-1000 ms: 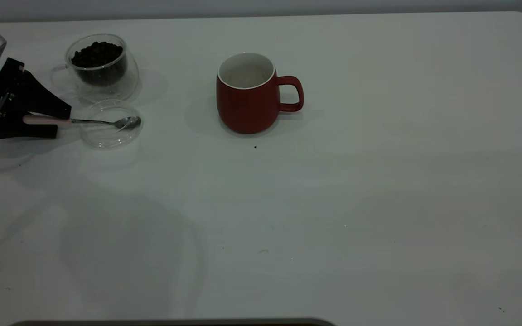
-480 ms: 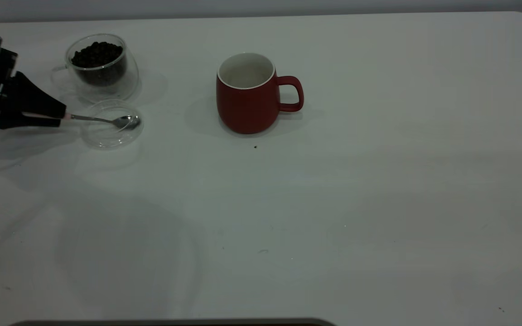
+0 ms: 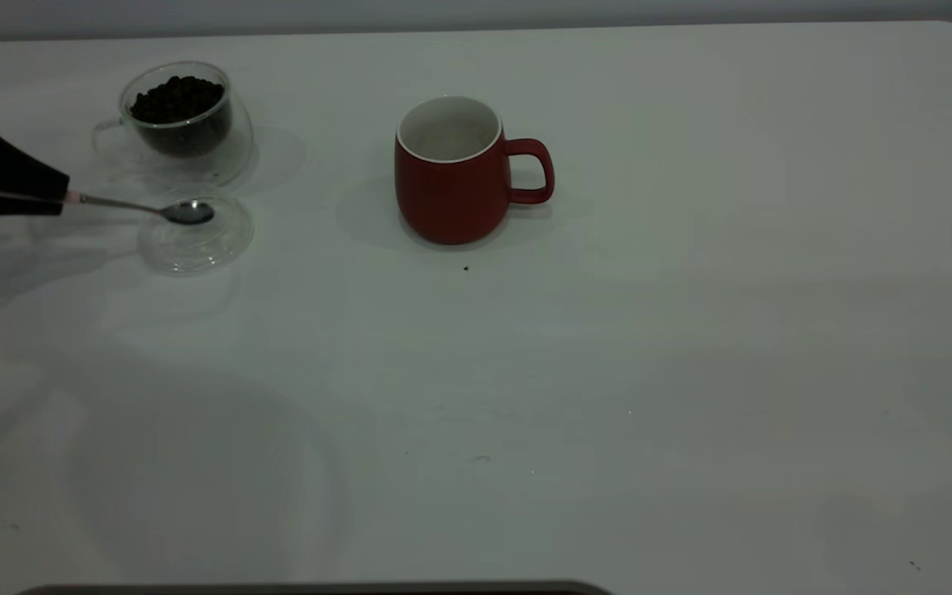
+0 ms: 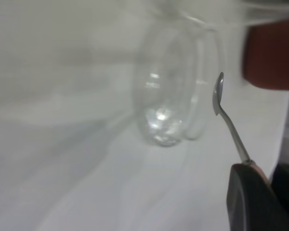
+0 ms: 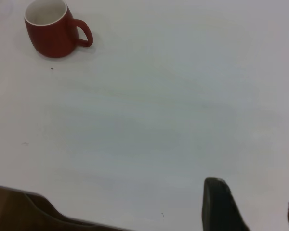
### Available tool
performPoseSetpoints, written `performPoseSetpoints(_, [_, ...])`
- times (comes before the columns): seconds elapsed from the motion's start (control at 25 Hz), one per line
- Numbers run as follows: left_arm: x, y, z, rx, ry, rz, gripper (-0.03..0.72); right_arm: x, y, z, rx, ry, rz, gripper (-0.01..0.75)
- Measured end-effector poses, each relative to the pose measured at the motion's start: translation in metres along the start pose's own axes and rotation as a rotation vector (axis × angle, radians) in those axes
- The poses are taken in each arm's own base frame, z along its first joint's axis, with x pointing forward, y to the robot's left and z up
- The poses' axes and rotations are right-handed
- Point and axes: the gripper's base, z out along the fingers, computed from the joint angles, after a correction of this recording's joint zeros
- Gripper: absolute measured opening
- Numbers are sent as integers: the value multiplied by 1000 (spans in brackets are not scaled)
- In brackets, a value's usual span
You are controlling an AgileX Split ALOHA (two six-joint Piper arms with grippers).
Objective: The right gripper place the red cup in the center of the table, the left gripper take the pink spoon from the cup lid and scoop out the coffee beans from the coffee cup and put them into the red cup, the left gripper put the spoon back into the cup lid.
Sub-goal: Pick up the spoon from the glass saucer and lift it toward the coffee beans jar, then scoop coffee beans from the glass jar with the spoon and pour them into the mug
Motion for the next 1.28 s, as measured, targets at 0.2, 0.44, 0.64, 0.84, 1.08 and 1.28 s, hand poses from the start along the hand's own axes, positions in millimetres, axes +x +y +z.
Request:
performPoseSetpoints(0.2, [-7, -7, -5, 7, -20, -9, 113, 0, 0, 0, 0, 0, 0, 372])
performPoseSetpoints(0.44, [-22, -34, -22, 54, -132, 1, 113, 0, 0, 0, -1, 0, 0, 372])
performPoseSetpoints(0.64, [-27, -45, -29, 57, -162, 51, 113, 0, 0, 0, -1, 0, 0, 372])
performPoseSetpoints(0.84, [-32, -49, -33, 51, -176, 98, 113, 0, 0, 0, -1, 0, 0, 372])
performPoseSetpoints(1.08, [-41, -41, -34, -25, -274, 90, 113, 0, 0, 0, -1, 0, 0, 372])
performPoseSetpoints(1.28, [-41, -26, -27, -64, -296, 64, 113, 0, 0, 0, -1, 0, 0, 371])
